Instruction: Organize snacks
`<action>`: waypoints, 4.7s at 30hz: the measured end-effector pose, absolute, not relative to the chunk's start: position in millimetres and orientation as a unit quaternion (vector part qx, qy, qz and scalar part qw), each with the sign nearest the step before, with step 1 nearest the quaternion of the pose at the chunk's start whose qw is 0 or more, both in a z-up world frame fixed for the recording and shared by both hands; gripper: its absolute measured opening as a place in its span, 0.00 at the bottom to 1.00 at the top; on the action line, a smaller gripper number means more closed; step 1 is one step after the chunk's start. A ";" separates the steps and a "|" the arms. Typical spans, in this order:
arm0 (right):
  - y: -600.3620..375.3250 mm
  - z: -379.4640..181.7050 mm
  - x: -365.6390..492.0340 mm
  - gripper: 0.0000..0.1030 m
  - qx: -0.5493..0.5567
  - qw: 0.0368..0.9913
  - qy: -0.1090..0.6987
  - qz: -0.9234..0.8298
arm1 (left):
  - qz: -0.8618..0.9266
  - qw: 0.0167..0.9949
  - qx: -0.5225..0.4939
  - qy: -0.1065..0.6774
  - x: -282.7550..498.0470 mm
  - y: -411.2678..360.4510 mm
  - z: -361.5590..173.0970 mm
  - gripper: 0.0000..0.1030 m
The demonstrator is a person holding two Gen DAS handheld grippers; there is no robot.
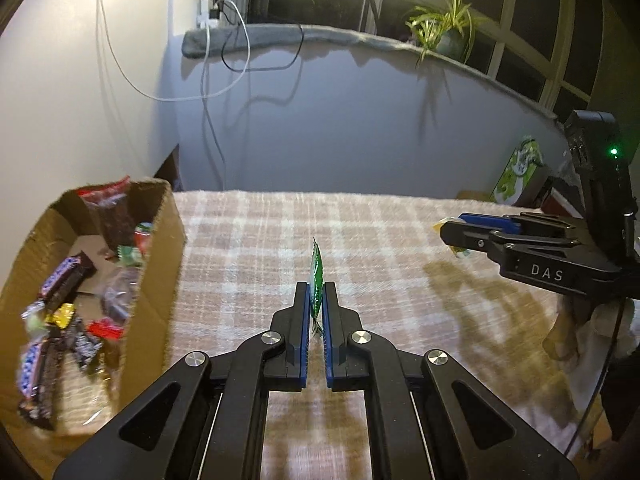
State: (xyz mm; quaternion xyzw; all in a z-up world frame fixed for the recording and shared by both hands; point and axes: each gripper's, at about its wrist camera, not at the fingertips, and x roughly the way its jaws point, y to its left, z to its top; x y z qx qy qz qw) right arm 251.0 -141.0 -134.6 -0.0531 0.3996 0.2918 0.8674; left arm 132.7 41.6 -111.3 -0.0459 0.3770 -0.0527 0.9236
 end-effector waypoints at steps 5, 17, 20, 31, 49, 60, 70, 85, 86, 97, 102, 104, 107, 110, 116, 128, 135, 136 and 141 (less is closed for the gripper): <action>-123.6 -110.5 230.2 0.31 -0.056 0.871 0.377 0.309 | -0.045 0.932 -0.046 0.356 117.3 52.2 -94.4 0.05; -53.5 -66.6 183.6 0.31 -0.076 0.865 0.327 0.373 | -0.006 0.948 -0.051 0.315 78.7 101.2 -63.5 0.05; -31.1 -61.9 178.8 0.31 -0.080 0.860 0.321 0.388 | 0.007 0.950 -0.052 0.308 71.4 115.9 -59.0 0.05; 42.8 -64.3 178.4 0.31 -0.083 0.839 0.320 0.432 | 0.045 0.950 -0.062 0.304 62.7 164.0 -57.7 0.05; 108.4 -90.4 194.6 0.32 -0.101 0.810 0.348 0.462 | 0.073 0.942 -0.074 0.320 71.5 200.3 -72.6 0.05; 111.9 -95.6 200.7 0.45 -0.105 0.810 0.351 0.457 | 0.086 0.939 -0.073 0.325 74.6 205.6 -75.4 0.15; 111.5 -95.2 202.0 0.66 -0.108 0.817 0.345 0.450 | 0.098 0.938 -0.070 0.324 73.2 208.8 -75.3 0.42; 102.5 -85.6 191.8 0.90 -0.116 0.837 0.327 0.424 | 0.121 0.935 -0.084 0.324 62.8 213.6 -74.9 0.75; 101.1 -84.8 189.9 0.90 -0.117 0.839 0.325 0.420 | 0.122 0.934 -0.085 0.324 62.4 214.0 -75.2 0.76; 84.8 -67.6 173.7 0.90 -0.114 0.862 0.300 0.392 | 0.129 0.932 -0.092 0.325 54.3 213.9 -73.7 0.76; 78.5 -60.2 166.9 0.90 -0.107 0.869 0.290 0.386 | 0.131 0.933 -0.091 0.322 51.7 211.2 -70.7 0.76; 77.2 -57.4 163.4 0.90 -0.112 0.873 0.283 0.382 | 0.132 0.934 -0.090 0.320 50.1 209.7 -69.4 0.76; 76.6 -54.2 159.1 0.90 -0.114 0.876 0.277 0.378 | 0.133 0.934 -0.090 0.319 48.0 208.3 -68.1 0.76; 73.8 -51.6 156.6 0.90 -0.112 0.879 0.273 0.376 | 0.136 0.934 -0.089 0.318 46.6 206.9 -67.0 0.76; 68.2 -49.1 152.6 0.90 -0.107 0.882 0.269 0.373 | 0.140 0.934 -0.089 0.317 43.5 202.9 -63.5 0.76; 39.8 -38.4 139.7 0.90 -0.086 0.888 0.254 0.373 | 0.160 0.938 -0.075 0.298 24.8 180.2 -49.2 0.79; 14.1 -34.8 122.7 0.90 -0.080 0.900 0.234 0.358 | 0.166 0.940 -0.080 0.286 11.9 170.9 -43.4 0.79; 11.5 -35.4 121.3 0.90 -0.079 0.901 0.234 0.356 | 0.166 0.941 -0.080 0.284 10.0 169.9 -42.2 0.79; -3.1 -40.5 117.3 0.90 -0.070 0.902 0.243 0.350 | 0.170 0.944 -0.076 0.274 3.3 164.3 -37.5 0.79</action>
